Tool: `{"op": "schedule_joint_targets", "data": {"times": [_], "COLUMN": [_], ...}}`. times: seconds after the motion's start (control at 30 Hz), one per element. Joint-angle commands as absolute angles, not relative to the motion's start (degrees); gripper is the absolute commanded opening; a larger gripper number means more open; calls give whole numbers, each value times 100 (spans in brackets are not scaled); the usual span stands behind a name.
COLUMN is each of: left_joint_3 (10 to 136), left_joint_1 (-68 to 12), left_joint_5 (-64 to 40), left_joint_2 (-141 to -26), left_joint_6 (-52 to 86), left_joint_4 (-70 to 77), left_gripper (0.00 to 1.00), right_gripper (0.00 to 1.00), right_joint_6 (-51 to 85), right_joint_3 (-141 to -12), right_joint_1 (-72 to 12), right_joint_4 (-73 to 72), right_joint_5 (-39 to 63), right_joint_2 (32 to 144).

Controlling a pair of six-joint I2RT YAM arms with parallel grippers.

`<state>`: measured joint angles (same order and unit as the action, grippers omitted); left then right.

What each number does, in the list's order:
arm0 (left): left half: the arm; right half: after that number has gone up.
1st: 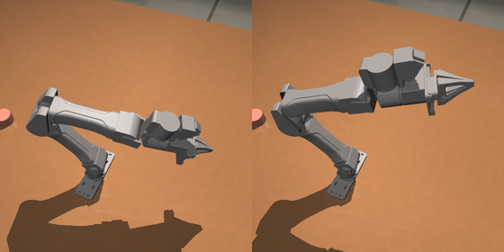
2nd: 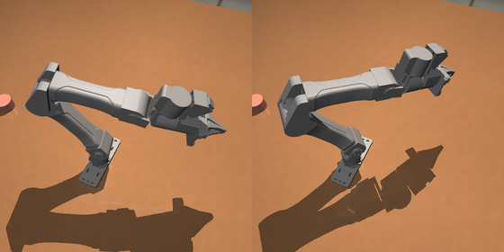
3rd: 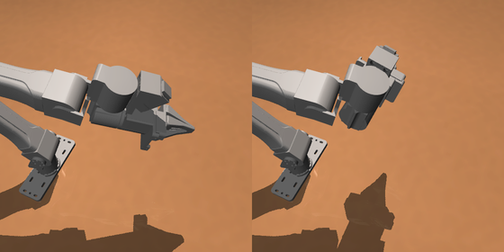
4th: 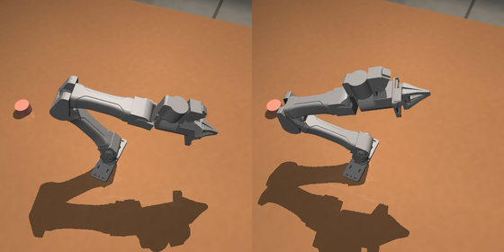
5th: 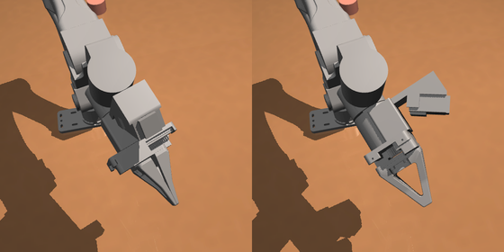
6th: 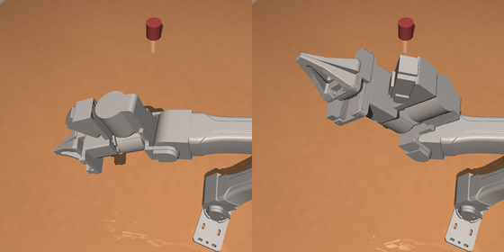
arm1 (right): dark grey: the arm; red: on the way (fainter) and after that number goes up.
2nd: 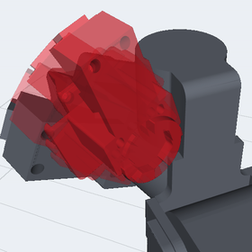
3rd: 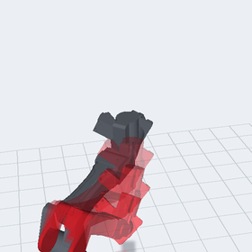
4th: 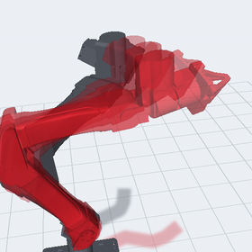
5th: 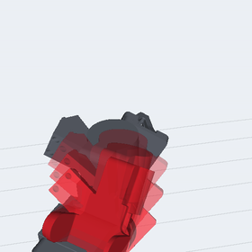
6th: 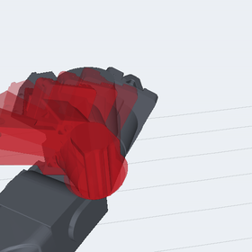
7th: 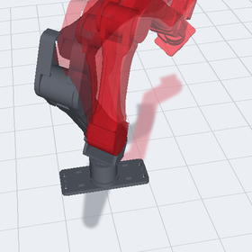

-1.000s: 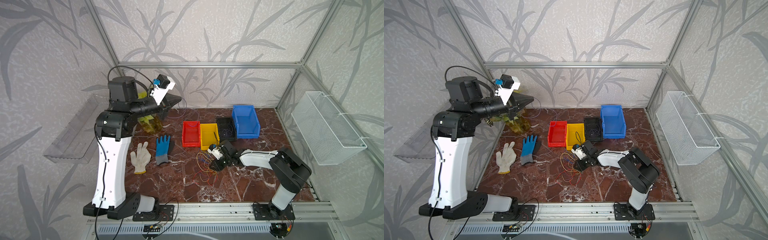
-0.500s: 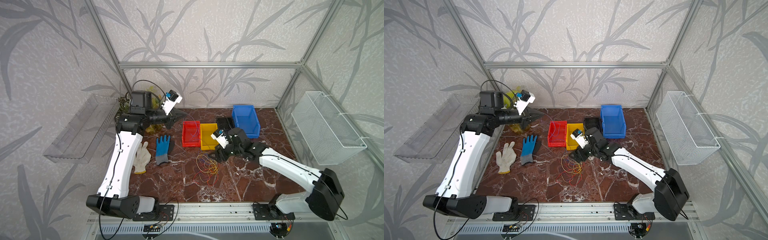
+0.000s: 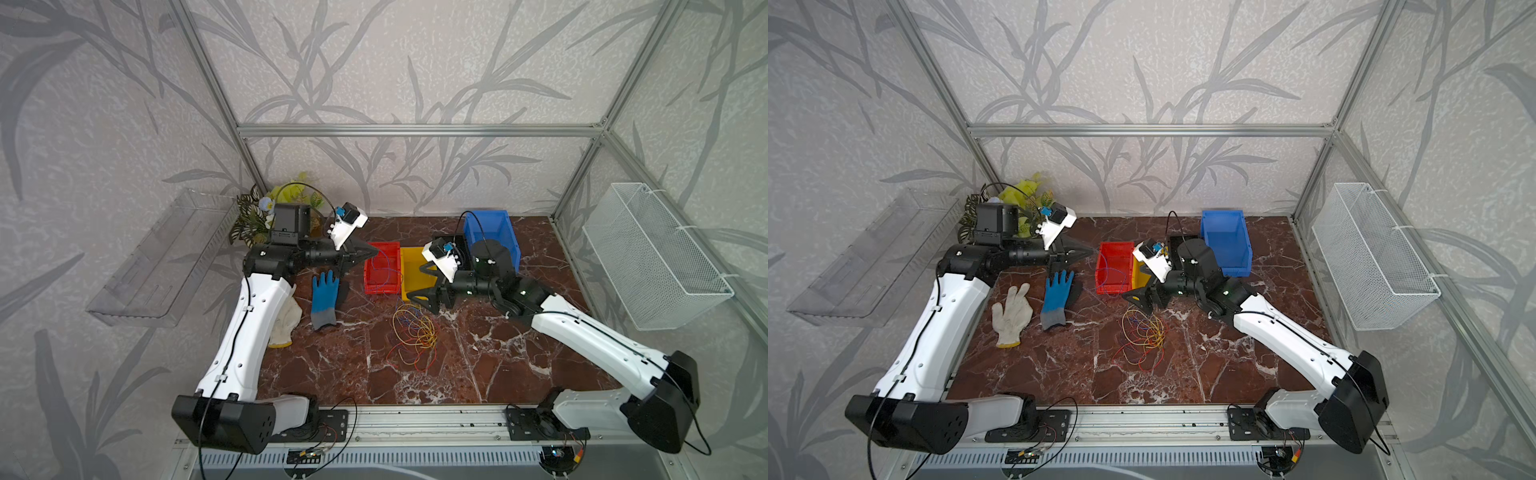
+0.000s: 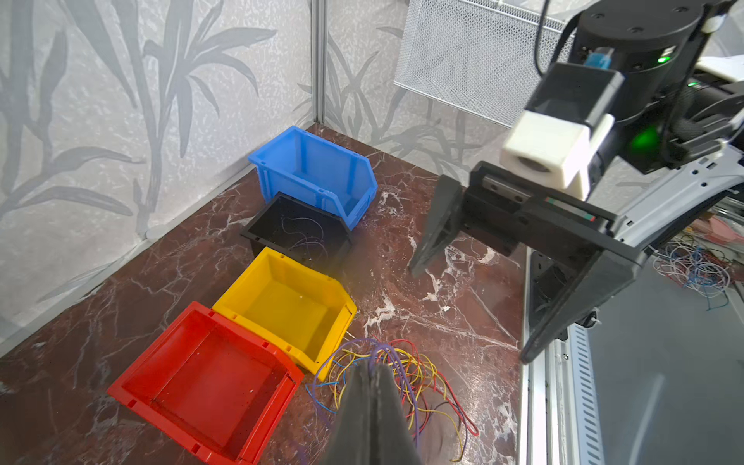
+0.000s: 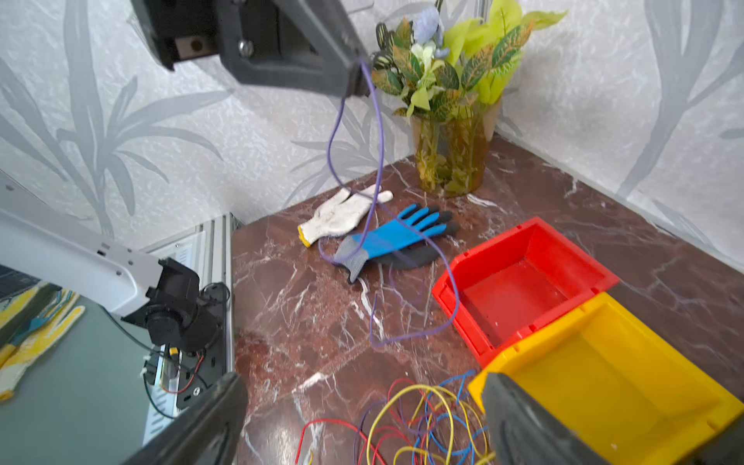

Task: Untangle and sort cables by color
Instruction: Untie the cable.

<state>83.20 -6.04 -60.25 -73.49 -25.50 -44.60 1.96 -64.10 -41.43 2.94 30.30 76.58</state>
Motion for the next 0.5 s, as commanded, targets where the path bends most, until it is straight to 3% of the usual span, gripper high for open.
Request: {"op": "schedule_joint_targets", "data": {"times": [0.0,0.27,0.37,0.47], "left_joint_3": [8099,7915,7910,7896], "left_joint_1": [-615,-622,-619,-624], "left_joint_5": [-6336,-6498,-6533,-6557], "left_joint_2": [-7190,-7146,-7146,-7145], "left_joint_6": [-2435,-2348,-2329,-2321], "left_joint_4": [-4261,-4217,-4206,-4211], "left_gripper": [0,0,0,0], "right_gripper": [96,91,70,35], "right_joint_6": [793,1281,1572,1666], "right_joint_3": [-6415,-6852,-6891,-6932], "right_joint_1": [-4254,-4625,-4666,-4664], "right_joint_4": [-1425,-2740,-3412,-3869], "right_joint_5": [3421,3598,3816,4044], "right_joint_2": [8099,9349,9692,9974]}}
